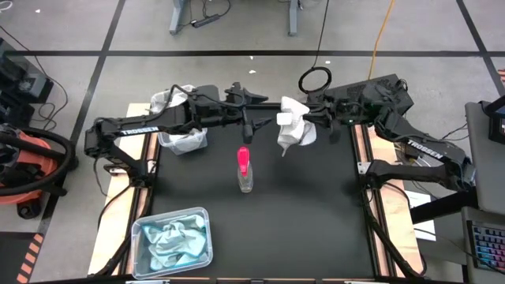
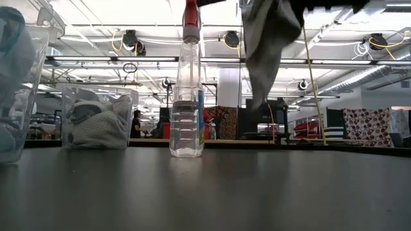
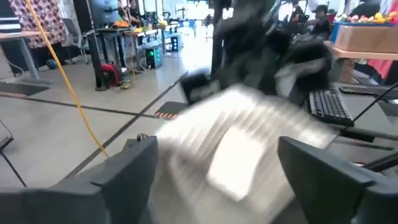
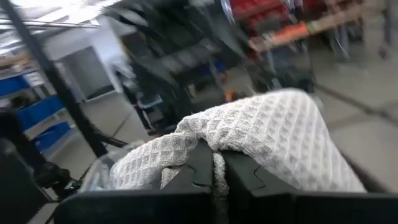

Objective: Sort microfiber towel by color & place in baskets
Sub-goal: Put the gray towel into the top transparent bin

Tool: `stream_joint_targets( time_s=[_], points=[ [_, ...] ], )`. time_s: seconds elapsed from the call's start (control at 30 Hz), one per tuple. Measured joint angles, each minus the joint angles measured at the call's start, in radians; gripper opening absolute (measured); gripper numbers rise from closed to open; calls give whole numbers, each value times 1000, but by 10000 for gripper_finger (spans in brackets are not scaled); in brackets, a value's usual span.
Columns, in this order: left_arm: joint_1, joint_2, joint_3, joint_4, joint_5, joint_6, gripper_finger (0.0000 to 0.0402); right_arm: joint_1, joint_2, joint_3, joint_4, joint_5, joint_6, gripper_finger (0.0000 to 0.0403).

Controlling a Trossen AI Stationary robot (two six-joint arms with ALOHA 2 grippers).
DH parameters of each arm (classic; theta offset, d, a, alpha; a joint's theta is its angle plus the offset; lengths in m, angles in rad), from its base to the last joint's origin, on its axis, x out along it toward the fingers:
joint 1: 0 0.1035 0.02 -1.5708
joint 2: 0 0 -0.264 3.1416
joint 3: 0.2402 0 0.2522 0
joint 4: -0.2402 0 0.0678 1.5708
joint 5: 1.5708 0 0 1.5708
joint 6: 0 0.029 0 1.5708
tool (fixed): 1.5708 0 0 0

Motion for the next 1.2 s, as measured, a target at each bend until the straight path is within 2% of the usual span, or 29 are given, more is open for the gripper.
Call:
stream_joint_targets(
  time_s=[0.13, 0.27, 0.47, 0.63, 0.8, 0.87, 0.97, 1.07, 1.2],
  points=[
    [1, 41, 0, 54, -3, -28, 374, 59, 19, 128, 2, 5, -62, 0],
    [2, 70, 0, 147, 3, -53, 388, 97, 70, 258, -29, 9, -102, 0],
    [2, 105, 0, 339, 163, -164, 389, 153, 170, 404, -108, 10, -175, 0],
    [1, 132, 0, 388, 305, -264, 389, 192, 255, 477, -113, 10, -213, 0],
    [-11, 134, 0, 374, 319, -289, 382, 220, 317, 531, -114, 9, -238, 0],
    [-12, 134, 0, 374, 318, -289, 365, 226, 332, 546, -119, 8, -248, 0],
    [-10, 133, 0, 377, 334, -288, 315, 232, 341, 553, -121, 7, -257, 0],
    [-10, 132, 0, 376, 383, -282, 243, 235, 343, 552, -121, 7, -258, 1],
    [-11, 132, 0, 377, 409, -228, 126, 235, 344, 553, -134, 5, -253, 2]
  ],
)
